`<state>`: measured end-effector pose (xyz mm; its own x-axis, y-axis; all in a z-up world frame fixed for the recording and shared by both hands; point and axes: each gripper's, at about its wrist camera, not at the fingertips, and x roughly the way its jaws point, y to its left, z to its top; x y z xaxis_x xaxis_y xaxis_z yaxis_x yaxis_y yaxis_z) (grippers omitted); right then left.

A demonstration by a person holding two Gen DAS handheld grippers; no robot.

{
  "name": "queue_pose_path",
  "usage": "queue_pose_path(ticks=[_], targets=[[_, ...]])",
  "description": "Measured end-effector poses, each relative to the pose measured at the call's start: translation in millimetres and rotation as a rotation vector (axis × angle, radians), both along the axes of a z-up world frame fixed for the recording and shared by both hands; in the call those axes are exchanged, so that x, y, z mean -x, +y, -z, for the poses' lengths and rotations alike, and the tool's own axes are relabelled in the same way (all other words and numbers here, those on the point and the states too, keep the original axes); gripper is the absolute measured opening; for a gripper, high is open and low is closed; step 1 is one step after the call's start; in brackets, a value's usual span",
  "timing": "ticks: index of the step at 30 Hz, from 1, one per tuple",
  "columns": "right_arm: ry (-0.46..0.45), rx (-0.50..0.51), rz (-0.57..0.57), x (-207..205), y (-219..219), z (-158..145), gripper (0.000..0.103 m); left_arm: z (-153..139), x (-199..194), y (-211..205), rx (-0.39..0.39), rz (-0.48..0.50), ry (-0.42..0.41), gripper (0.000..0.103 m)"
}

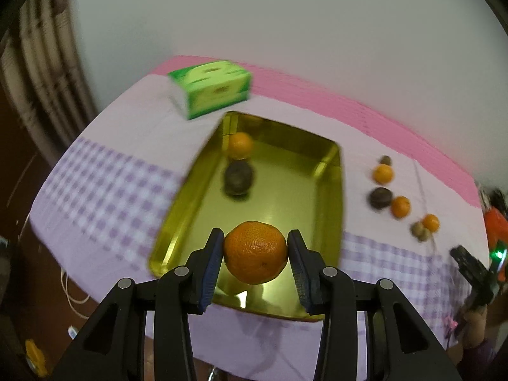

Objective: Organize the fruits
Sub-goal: 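Lower the orange into the gold tray and open the left gripper while right holds dark fruit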

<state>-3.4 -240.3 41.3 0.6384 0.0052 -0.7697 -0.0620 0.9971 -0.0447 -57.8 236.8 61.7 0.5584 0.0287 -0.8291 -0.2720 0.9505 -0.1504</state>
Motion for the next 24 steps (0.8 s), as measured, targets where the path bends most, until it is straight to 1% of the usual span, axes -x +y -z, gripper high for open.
queue_pose_path(ticks=[2, 5, 7, 10, 16, 24], targets=[[0.0, 0.003, 0.0, 0, 0, 0, 0.056, 3, 4, 12, 0.003, -0.032, -0.006, 0.042], [0.0, 0.004, 0.001, 0, 1, 0, 0.056, 8, 5, 18, 0.026, -0.046, -0.015, 0.042], [0.0, 0.006, 0.001, 0, 1, 0, 0.056, 10, 4, 16, 0.026, -0.038, -0.022, 0.042], [0.0, 0.007, 0.002, 0, 1, 1, 0.056, 14, 2, 7, 0.003, -0.012, -0.02, 0.042], [0.001, 0.01, 0.006, 0, 1, 1, 0.058, 21, -3, -6, -0.003, 0.023, -0.013, 0.042], [0.001, 0.01, 0.006, 0, 0, 1, 0.058, 34, -12, 0, -0.02, 0.003, 0.009, 0.042]])
